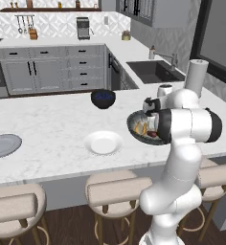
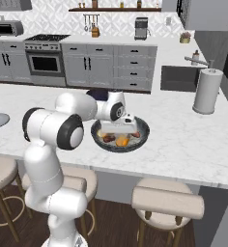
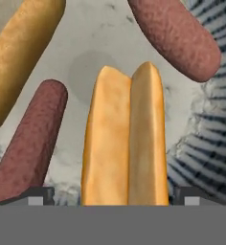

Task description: Place one bun and one sausage from the bowl on each plate.

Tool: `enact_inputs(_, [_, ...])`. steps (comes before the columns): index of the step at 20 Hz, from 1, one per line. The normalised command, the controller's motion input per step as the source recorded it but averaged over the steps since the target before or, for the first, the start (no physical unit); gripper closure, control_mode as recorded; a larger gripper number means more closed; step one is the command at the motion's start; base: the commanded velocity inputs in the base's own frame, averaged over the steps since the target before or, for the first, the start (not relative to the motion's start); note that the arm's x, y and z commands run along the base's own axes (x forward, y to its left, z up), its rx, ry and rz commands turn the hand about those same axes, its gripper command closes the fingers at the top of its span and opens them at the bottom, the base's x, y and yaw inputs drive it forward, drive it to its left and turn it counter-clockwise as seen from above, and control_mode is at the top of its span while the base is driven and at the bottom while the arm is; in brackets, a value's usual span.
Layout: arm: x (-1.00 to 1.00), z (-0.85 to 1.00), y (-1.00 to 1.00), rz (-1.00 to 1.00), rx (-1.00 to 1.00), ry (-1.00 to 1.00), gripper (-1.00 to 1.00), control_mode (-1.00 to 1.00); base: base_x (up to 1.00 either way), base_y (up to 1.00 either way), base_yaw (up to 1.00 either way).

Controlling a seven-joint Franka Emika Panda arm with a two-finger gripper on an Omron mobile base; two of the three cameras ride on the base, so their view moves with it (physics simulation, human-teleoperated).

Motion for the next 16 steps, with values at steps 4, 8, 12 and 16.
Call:
enact_inputs(4, [0.03,-0.37,-0.06,0.00,0.00,0.02,-1.00,-1.00,0.00,0.00,0.00])
enact_inputs(8, [0.00,-0.41,-0.01,0.00,0.00,0.01,-1.00,-1.00,0.00,0.00,0.00])
enact_inputs(12, [0.03,-0.39,0.00,0.00,0.00,0.00,1.00,-1.00,0.00,0.00,0.00])
enact_inputs(16, [0.02,-0.40,0.00,0.00,0.00,0.01,1.00,-1.00,0.00,0.00,0.00])
